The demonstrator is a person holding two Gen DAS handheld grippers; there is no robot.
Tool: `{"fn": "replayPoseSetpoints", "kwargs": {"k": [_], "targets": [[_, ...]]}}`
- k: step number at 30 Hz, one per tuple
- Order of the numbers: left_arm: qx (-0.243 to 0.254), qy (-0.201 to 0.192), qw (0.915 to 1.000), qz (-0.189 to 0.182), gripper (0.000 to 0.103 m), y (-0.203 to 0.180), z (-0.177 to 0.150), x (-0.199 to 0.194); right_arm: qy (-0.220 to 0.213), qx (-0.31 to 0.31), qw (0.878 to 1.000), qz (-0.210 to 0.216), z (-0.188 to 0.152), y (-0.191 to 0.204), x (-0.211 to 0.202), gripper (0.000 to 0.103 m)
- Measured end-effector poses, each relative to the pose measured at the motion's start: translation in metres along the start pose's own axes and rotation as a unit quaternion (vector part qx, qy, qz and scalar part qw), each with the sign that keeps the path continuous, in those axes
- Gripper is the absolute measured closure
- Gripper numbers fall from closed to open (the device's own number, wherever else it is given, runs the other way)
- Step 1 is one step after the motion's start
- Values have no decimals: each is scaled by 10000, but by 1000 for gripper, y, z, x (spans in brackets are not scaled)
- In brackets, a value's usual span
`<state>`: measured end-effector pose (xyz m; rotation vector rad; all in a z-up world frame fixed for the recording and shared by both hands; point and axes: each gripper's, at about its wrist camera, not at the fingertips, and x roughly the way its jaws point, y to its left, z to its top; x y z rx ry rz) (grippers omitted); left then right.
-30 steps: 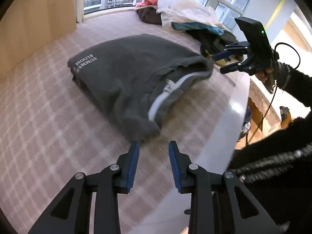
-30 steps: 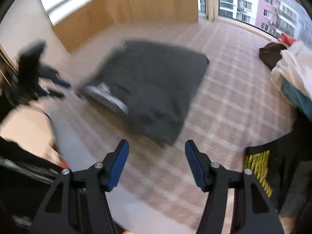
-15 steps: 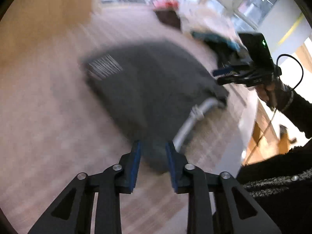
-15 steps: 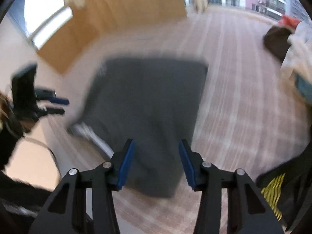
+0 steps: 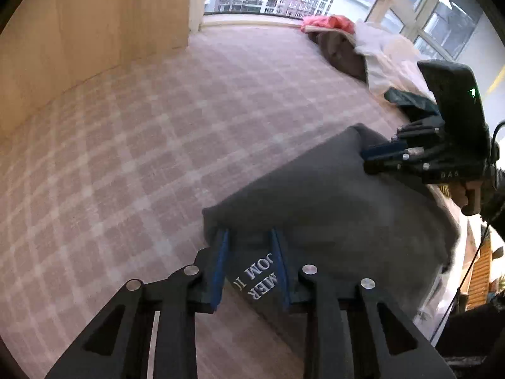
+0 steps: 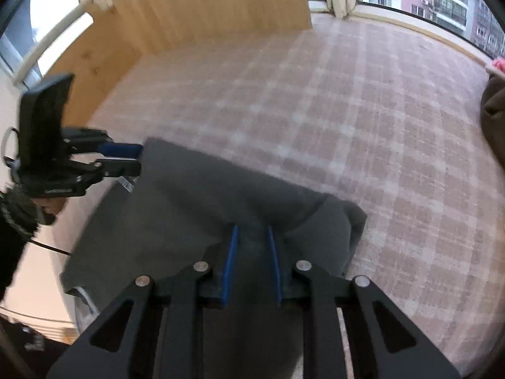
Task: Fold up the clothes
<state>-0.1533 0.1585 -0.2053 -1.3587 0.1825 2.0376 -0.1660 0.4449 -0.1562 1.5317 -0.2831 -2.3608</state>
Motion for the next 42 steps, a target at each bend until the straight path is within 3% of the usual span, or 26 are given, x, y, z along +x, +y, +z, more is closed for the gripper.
{"fn": "replayPoseSetpoints", "kwargs": {"k": [3, 5, 7, 10, 13, 14, 19, 25, 29, 30, 32, 35, 37, 41, 42], "targets": [[3, -113, 9992, 387, 78, -2, -2, -30, -391, 52, 9990, 226, -11, -9, -45, 78], [176, -211, 9974, 672, 76, -10, -7, -53, -495, 260, 9984, 59, -19, -28, -61, 78], [306, -184, 9973, 636, 70, -16, -4, -60, -518, 464, 9974, -192, -24, -49, -69, 78], [481, 29, 9969, 616, 70, -25, -4, -49, -325, 580, 9976, -207, -20, -74, -55, 84], [90, 252, 9986, 446, 70, -9, -4, -30, -97, 1194, 9887, 901, -14, -96, -34, 84], [-106, 298, 9990, 322, 70, -2, -5, -27, -101, 1303, 9855, 1079, -13, -98, -29, 84], [-516, 365, 9980, -5, 70, 17, 0, -13, -88, 1180, 9841, 1324, -7, -87, -16, 83], [-578, 425, 9970, -278, 71, 14, 10, 11, -78, 781, 9931, 875, 0, -60, -11, 92], [-301, 271, 9992, 47, 86, 6, 9, 3, -402, 269, 9986, 206, -3, -35, -35, 96], [-184, 259, 9993, 184, 89, 4, 7, -1, -390, 278, 9988, -67, -7, -40, -40, 102], [-47, 342, 9984, 454, 95, 5, 2, -4, -369, 302, 9971, -594, -15, -50, -50, 103], [-122, 454, 9963, 714, 95, 14, -3, -7, -563, 664, 9952, -456, -15, -57, -58, 101], [-205, 284, 9968, 721, 96, 15, 0, -16, -691, 888, 9930, -371, -15, -61, -64, 101], [-42, -232, 9994, 257, 95, -4, 17, -25, -679, 120, 9966, -456, 0, -26, -53, 101], [67, -306, 9994, 127, 90, -11, 21, -21, -567, -37, 9973, -466, 3, -19, -42, 101]]}}
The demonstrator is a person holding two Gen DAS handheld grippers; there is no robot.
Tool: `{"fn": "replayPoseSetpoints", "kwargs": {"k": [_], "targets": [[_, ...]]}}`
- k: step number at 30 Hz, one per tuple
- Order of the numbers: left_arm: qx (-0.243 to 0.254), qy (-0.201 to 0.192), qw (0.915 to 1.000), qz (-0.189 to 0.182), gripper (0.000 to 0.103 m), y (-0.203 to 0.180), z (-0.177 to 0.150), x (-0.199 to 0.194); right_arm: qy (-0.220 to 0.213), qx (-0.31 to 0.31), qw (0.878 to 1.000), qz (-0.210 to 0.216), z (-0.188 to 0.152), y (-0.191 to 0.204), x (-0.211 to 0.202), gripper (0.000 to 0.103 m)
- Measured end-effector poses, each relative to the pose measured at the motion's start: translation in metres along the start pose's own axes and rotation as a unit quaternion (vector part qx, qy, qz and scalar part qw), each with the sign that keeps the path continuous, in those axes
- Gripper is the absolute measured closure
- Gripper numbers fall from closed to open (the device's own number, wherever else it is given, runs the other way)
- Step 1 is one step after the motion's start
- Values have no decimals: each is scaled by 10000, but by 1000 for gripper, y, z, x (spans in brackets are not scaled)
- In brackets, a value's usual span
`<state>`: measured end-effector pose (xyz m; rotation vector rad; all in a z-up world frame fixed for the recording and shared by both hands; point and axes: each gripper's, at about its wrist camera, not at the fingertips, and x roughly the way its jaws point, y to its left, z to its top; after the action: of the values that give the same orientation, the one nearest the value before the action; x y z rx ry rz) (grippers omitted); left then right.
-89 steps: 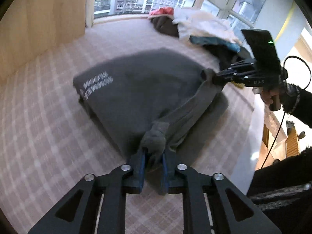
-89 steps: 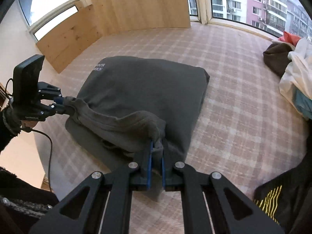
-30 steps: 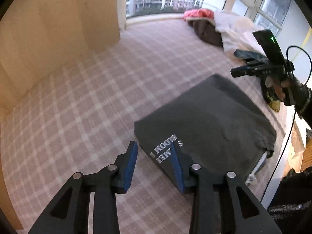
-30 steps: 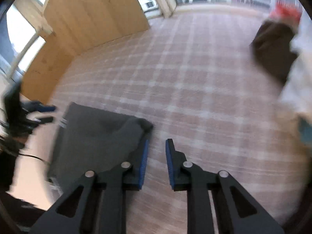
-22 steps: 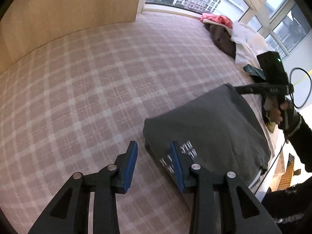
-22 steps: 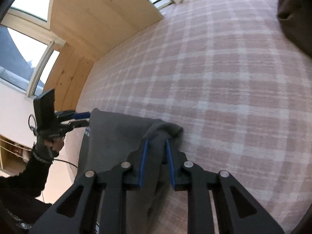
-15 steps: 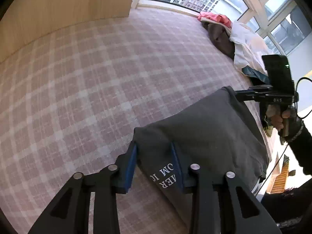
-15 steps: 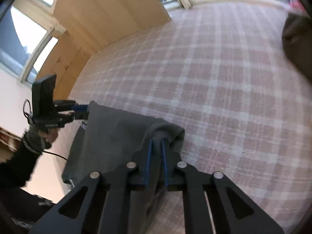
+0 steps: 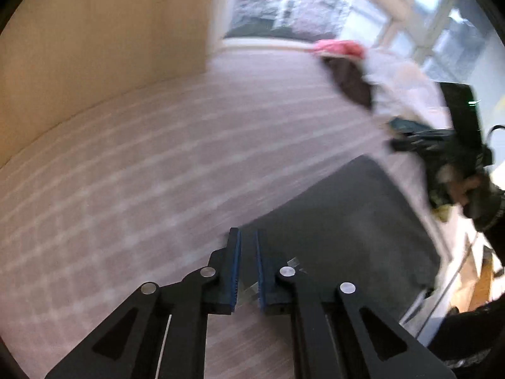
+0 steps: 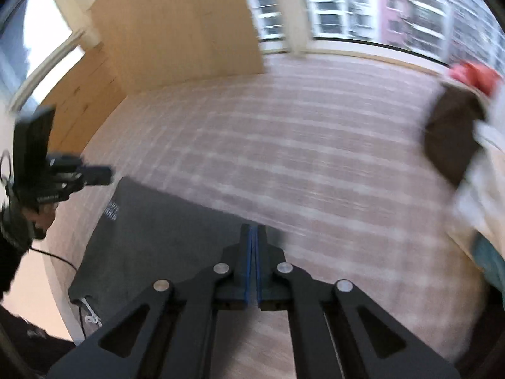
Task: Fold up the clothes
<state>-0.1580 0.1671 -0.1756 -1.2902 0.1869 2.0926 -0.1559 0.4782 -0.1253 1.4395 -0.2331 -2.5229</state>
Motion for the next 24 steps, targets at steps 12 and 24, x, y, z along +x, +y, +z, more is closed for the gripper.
{"fn": "replayPoseSetpoints", "kwargs": {"k": [12, 24], "targets": [[-505, -155, 9976, 453, 84, 34, 2, -26, -44, -161, 9990, -403, 2, 26, -19, 83], [-342, 151, 9991, 183, 72, -10, -49, -50, 244, -339, 9982, -439, -39, 59, -34, 75]]}}
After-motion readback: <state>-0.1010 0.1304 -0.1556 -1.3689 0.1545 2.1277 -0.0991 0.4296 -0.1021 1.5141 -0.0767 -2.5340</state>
